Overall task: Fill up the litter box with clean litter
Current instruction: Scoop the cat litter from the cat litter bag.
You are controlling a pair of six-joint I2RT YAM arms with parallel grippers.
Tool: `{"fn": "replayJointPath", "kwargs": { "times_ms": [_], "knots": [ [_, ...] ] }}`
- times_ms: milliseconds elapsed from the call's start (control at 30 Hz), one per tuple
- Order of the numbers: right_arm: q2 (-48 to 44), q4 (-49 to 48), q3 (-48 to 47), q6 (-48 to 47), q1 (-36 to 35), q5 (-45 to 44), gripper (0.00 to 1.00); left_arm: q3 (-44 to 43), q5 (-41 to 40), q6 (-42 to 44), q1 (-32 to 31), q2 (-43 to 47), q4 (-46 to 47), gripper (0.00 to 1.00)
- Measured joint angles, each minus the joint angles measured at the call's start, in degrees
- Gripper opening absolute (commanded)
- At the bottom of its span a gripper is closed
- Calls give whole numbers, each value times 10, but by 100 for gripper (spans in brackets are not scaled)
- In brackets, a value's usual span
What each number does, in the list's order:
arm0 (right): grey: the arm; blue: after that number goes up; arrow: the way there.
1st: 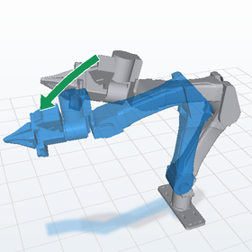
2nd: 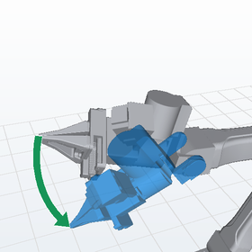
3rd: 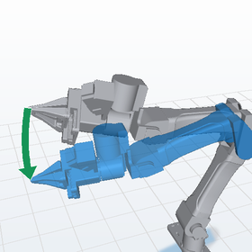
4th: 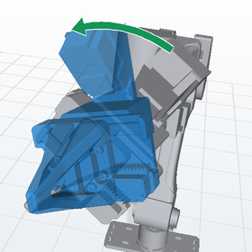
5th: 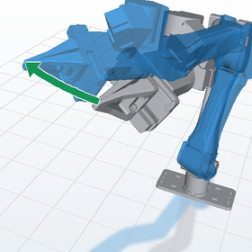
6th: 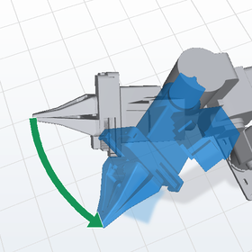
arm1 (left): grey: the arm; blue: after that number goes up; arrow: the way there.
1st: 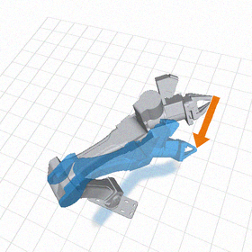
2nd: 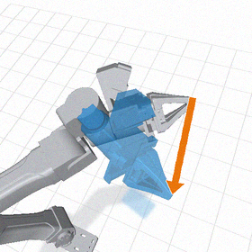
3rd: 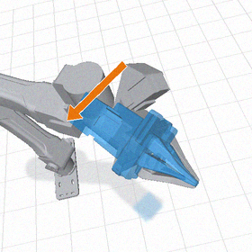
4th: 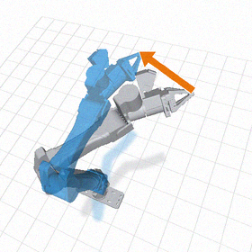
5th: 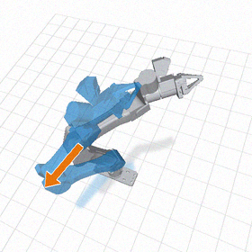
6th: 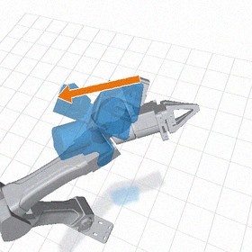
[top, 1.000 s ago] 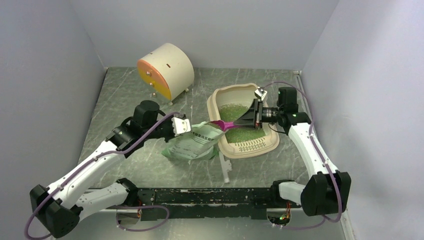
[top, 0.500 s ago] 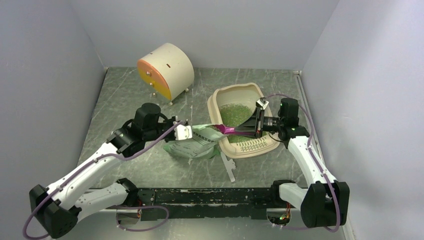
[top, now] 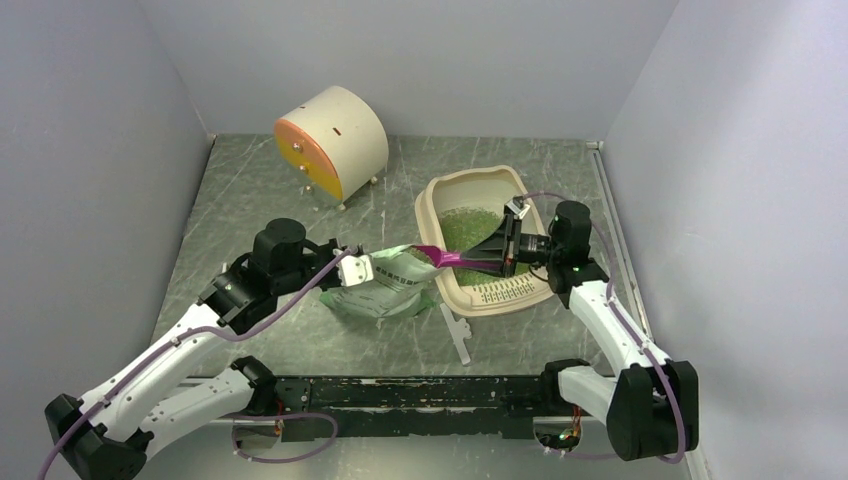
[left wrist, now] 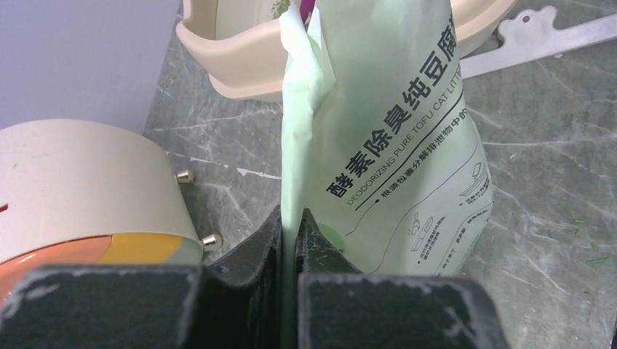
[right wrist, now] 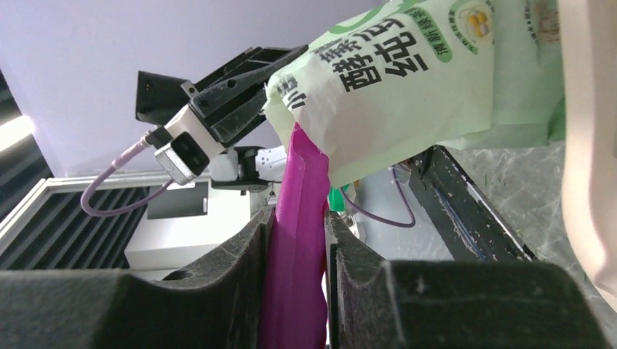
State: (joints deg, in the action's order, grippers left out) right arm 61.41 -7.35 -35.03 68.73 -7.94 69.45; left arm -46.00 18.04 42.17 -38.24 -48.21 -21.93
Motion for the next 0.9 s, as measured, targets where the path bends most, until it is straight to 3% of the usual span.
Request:
{"fn": "replayJointPath", "kwargs": {
  "times_ms": [433, 900],
  "knots": [
    [7, 40, -17, -2, 22, 5, 0, 0, 0, -5, -2, 5, -8, 5],
    [32, 256, -99, -170, 98, 45, 0, -2, 4, -3, -3, 4, -7, 5]
  ]
}}
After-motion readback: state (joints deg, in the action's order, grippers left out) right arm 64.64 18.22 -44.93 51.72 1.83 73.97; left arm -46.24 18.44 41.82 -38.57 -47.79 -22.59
